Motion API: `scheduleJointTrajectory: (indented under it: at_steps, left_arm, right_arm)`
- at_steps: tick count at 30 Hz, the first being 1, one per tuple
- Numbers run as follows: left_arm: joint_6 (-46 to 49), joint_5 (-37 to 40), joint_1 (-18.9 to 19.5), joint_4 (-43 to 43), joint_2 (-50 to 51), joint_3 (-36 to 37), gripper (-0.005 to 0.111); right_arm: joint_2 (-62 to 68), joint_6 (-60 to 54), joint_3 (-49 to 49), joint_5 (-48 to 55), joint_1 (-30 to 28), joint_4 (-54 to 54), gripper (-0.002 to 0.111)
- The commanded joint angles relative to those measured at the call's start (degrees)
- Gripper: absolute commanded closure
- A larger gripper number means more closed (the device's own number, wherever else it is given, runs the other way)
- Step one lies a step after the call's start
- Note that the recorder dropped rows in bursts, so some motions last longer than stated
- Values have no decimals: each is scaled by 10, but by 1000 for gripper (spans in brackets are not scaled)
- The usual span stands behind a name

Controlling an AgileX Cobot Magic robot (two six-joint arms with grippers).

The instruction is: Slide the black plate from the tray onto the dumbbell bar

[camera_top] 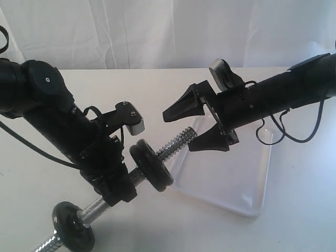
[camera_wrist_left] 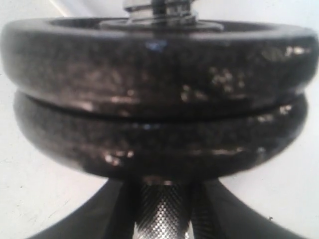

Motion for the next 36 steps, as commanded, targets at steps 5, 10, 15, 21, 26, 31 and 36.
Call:
scheduleJointTrajectory:
  at_steps: [5, 10, 15, 21, 26, 31, 36]
  left_arm:
    - [-79, -14, 0, 11, -33, -15, 107]
    - [-104, -24, 0, 27, -27, -15, 107]
    - [-128, -29, 0, 30, -1, -15, 107]
    - [-146, -46, 0, 30, 15, -15, 107]
    - [-146, -48, 0, 30, 15, -15, 107]
    - [-176, -49, 0, 38, 15, -15, 107]
    - [-236, -55, 0, 84, 16, -15, 107]
  right_arm:
    - [-3, -1, -13, 4, -33, -7, 15]
    - [-3, 26, -13, 4, -34, -7, 63]
    - [-5, 26, -13, 4, -34, -7, 108]
    - [-33, 7, -14, 4, -34, 2, 108]
    - [-73, -9, -14, 4, -34, 9, 108]
    - [-114, -16, -14, 4, -30, 9, 108]
    - [-139, -16, -14, 4, -28, 9, 108]
